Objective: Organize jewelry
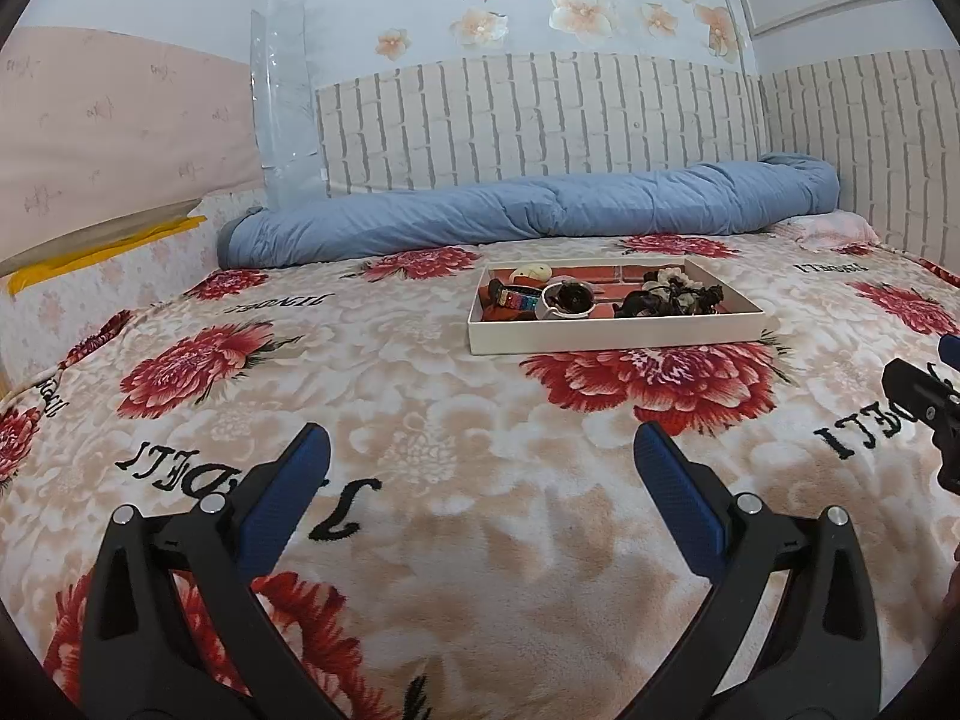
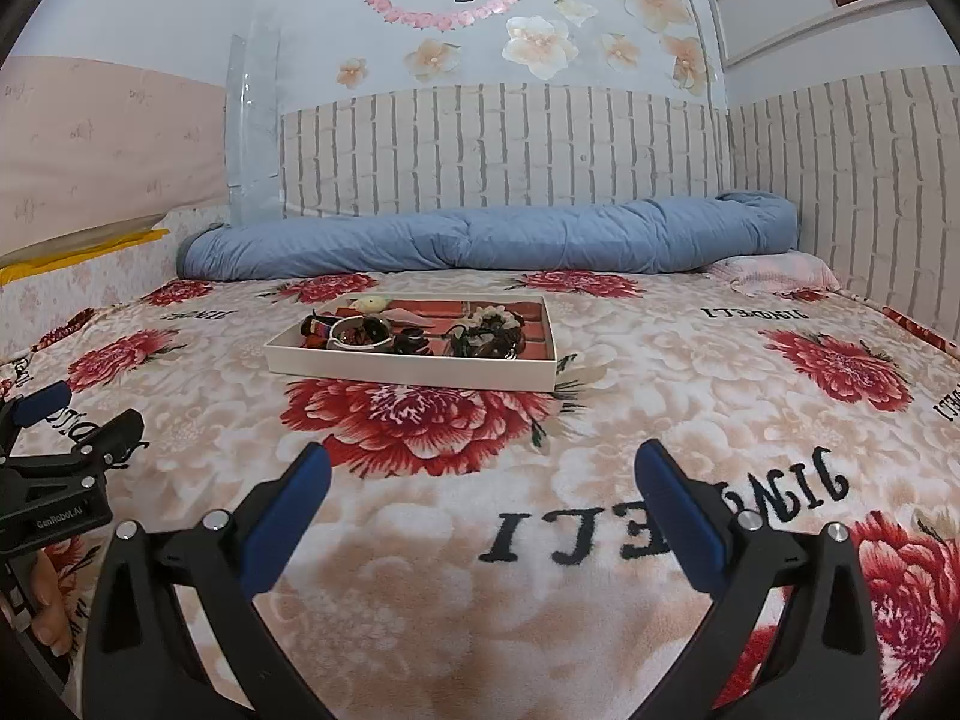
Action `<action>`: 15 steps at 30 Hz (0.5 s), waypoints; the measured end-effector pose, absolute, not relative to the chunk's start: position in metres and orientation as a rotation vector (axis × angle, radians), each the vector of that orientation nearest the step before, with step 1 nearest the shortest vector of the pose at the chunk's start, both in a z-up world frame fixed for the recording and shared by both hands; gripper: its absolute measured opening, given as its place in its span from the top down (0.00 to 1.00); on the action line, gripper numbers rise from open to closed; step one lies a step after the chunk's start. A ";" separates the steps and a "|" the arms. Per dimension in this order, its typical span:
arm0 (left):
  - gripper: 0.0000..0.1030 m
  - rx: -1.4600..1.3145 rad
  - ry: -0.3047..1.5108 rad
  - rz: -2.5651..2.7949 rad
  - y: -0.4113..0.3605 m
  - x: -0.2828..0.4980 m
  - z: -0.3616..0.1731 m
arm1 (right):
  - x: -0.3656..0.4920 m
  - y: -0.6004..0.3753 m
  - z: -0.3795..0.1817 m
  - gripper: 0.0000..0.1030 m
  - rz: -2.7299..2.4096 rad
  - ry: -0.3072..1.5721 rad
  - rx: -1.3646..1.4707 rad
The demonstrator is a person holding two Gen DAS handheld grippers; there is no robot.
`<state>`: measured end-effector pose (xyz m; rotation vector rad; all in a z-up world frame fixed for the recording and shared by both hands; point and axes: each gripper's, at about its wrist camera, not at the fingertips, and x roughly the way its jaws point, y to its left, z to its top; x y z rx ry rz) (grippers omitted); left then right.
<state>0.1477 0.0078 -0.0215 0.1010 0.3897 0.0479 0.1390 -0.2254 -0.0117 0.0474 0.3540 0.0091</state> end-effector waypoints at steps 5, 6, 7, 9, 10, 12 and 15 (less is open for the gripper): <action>0.05 0.101 0.391 0.048 0.008 0.148 -0.021 | 0.139 -0.225 -0.012 0.04 0.009 0.355 0.047; 0.05 0.101 0.392 0.048 0.008 0.148 -0.022 | 0.139 -0.225 -0.012 0.04 0.009 0.354 0.047; 0.05 0.101 0.391 0.048 0.008 0.148 -0.021 | 0.139 -0.225 -0.012 0.04 0.009 0.353 0.047; 0.05 0.103 0.390 0.048 0.007 0.148 -0.022 | 0.139 -0.226 -0.012 0.04 0.010 0.355 0.046; 0.05 0.104 0.390 0.048 0.007 0.148 -0.022 | 0.139 -0.226 -0.012 0.04 0.009 0.355 0.047; 0.05 0.104 0.390 0.048 0.007 0.148 -0.021 | 0.139 -0.226 -0.012 0.04 0.009 0.355 0.048; 0.05 0.102 0.391 0.049 0.007 0.148 -0.021 | 0.138 -0.225 -0.012 0.04 0.010 0.354 0.047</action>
